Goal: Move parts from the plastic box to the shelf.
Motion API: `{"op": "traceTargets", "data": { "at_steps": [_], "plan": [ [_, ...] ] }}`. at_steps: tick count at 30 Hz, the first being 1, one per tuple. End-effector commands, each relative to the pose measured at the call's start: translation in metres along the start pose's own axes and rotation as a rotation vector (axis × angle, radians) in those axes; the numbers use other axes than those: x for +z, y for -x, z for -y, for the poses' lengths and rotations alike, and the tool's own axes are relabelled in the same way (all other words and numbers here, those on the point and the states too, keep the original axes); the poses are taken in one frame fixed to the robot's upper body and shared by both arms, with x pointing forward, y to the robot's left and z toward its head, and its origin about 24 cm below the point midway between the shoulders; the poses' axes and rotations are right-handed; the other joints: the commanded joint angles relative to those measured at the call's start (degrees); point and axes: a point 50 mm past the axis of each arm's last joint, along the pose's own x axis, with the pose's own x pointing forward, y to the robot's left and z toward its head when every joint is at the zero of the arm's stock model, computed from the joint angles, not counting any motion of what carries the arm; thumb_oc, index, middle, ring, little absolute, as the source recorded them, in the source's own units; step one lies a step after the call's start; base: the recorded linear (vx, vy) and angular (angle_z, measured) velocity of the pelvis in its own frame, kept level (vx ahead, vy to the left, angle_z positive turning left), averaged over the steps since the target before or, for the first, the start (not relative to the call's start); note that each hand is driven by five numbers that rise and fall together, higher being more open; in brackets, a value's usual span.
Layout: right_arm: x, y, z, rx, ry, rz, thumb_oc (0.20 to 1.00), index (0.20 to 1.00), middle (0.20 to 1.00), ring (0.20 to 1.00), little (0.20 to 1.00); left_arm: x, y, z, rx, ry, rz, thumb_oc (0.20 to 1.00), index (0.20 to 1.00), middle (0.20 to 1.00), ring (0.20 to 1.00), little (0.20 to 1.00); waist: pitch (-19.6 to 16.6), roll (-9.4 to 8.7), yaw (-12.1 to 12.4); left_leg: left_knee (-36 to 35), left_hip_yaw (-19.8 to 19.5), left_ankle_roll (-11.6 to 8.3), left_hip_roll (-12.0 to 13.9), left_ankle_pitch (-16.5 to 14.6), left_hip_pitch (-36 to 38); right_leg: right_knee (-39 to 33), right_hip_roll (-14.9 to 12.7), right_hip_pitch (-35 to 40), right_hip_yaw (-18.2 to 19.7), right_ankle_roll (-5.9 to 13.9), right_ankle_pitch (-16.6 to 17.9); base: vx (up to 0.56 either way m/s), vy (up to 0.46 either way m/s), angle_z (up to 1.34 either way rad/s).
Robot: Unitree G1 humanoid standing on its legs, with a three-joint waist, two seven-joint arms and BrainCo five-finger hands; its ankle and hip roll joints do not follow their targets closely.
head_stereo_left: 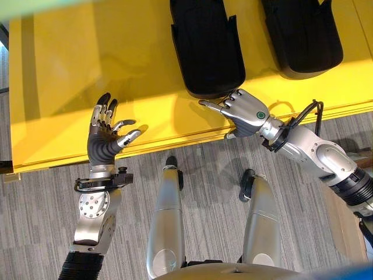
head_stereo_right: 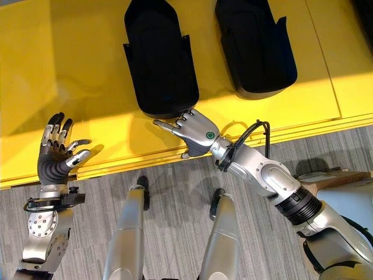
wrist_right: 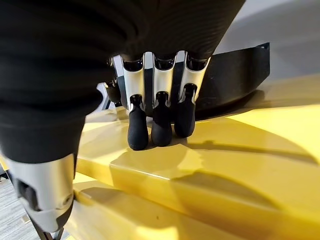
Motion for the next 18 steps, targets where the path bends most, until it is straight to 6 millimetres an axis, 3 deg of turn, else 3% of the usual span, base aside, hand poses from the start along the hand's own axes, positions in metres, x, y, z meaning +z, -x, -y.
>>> {"op": "traceTargets", "data": {
  "at_steps": [1, 18],
  "plan": [
    [-0.022, -0.024, 0.033, -0.145, 0.11, -0.05, 1.0, 1.0, 1.0, 1.0, 1.0, -0.029, 0.027, -0.013, 0.035, -0.026, -0.204, 1.0, 1.0, 1.0, 1.0, 1.0, -1.8, -0.54, 1.7, -1.8, -0.7, 1.42, -0.3, 5.5, -3.6, 0.0, 0.1, -2.2, 1.4, -1.88, 4.6, 0.0, 0.0, 0.0],
    [-0.037, -0.03, 0.042, -0.171, 0.17, -0.103, 1.0, 1.0, 1.0, 1.0, 1.0, -0.03, 0.027, -0.015, 0.031, -0.031, -0.212, 1.0, 1.0, 1.0, 1.0, 1.0, -1.8, -0.18, 1.9, -1.8, -0.8, 1.42, -0.4, 5.7, -3.7, 0.0, 0.2, -2.4, 1.4, -1.86, 4.8, 0.0, 0.0, 0.0]
  ]
}}
